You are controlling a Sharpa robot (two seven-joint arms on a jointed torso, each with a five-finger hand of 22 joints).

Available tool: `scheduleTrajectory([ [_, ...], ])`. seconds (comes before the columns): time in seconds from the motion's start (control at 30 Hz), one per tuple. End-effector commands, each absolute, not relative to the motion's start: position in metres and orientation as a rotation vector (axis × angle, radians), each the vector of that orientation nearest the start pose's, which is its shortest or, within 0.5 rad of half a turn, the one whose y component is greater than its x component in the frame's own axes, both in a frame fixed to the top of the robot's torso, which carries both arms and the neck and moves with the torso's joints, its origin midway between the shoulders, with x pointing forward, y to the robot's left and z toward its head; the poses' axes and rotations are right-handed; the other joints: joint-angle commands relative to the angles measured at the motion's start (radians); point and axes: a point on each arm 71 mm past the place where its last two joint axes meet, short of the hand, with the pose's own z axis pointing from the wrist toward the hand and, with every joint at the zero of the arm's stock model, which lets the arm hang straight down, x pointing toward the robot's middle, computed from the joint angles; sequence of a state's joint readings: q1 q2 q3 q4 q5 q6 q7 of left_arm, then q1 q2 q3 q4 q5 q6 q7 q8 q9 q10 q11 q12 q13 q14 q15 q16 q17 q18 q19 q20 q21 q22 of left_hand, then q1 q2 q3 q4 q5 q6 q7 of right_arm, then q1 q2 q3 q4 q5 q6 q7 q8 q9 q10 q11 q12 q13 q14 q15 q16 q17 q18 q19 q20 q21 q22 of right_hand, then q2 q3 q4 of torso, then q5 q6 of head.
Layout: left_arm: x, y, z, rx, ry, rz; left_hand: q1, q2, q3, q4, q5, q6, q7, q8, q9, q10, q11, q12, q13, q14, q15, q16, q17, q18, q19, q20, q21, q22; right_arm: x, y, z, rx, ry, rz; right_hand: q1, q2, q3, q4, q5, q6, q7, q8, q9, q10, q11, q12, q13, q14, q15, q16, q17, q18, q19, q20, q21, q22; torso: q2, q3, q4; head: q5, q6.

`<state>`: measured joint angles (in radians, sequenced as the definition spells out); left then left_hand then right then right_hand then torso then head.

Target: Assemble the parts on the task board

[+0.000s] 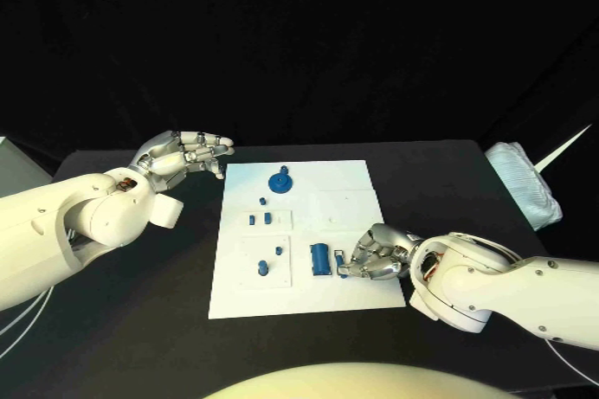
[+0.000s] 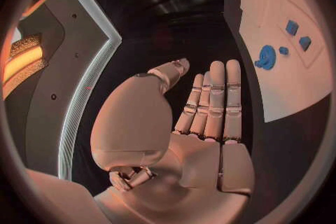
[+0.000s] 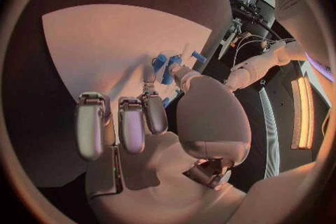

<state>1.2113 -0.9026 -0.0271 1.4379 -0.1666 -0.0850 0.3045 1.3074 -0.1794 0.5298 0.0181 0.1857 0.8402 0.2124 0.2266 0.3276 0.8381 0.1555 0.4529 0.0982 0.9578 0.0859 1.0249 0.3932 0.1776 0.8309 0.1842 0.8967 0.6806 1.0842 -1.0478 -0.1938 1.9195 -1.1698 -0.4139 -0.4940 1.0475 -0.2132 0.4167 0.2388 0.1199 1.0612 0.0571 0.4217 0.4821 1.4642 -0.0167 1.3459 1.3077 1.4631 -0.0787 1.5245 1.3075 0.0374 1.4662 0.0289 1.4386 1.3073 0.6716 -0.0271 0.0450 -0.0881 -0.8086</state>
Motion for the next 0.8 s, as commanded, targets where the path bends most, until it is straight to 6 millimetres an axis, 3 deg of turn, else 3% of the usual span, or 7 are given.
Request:
scheduleTrajectory([
  [0.03,0.5005,0.2504,-0.1754,-0.945,1.587,-1.542,-0.002,0.009,0.0,0.004,0.005,-0.001,-0.001,0.005,0.001,-0.008,0.0,0.005,-0.001,-0.007,-0.001,0.004,0.002,0.006,0.006,-0.001,-0.005,-0.001,0.3549,-0.21,-0.2631,0.339,2.128,0.586,0.005,-0.005,-0.011,-0.005,0.003,0.005,-0.004,-0.005,-0.001,0.036,-0.004,0.005,0.159,0.091,-0.004,0.006,0.186,-0.014,0.076,-0.004,0.004,0.233,-0.001,-0.0011,-0.0009,0.001,-0.002],
  [0.33,0.5004,0.2499,-0.1753,-0.944,1.588,-1.544,-0.002,0.009,0.0,0.004,0.005,-0.001,-0.001,0.005,0.001,-0.008,0.0,0.005,-0.001,-0.007,-0.001,0.004,0.002,0.006,0.006,-0.001,-0.005,-0.001,0.3558,-0.2129,-0.2644,0.335,2.132,0.575,0.054,-0.001,-0.01,-0.03,0.005,0.004,-0.006,-0.006,-0.002,0.036,-0.005,0.004,0.16,0.091,-0.005,0.006,0.186,-0.014,0.076,-0.005,0.003,0.232,0.0,-0.0004,0.0011,0.002,-0.002],
  [0.8,0.5004,0.2501,-0.1754,-0.944,1.588,-1.544,-0.002,0.009,0.0,0.004,0.005,-0.001,-0.001,0.005,0.001,-0.008,0.0,0.005,-0.001,-0.007,-0.001,0.004,0.002,0.006,0.006,-0.001,-0.005,-0.001,0.3556,-0.211,-0.2652,0.324,2.144,0.578,0.061,-0.003,-0.011,-0.034,0.004,0.004,-0.006,-0.006,-0.002,0.036,-0.005,0.005,0.16,0.091,-0.005,0.007,0.188,-0.015,0.076,-0.005,0.006,0.233,0.0,-0.001,-0.0003,0.003,-0.006],
])
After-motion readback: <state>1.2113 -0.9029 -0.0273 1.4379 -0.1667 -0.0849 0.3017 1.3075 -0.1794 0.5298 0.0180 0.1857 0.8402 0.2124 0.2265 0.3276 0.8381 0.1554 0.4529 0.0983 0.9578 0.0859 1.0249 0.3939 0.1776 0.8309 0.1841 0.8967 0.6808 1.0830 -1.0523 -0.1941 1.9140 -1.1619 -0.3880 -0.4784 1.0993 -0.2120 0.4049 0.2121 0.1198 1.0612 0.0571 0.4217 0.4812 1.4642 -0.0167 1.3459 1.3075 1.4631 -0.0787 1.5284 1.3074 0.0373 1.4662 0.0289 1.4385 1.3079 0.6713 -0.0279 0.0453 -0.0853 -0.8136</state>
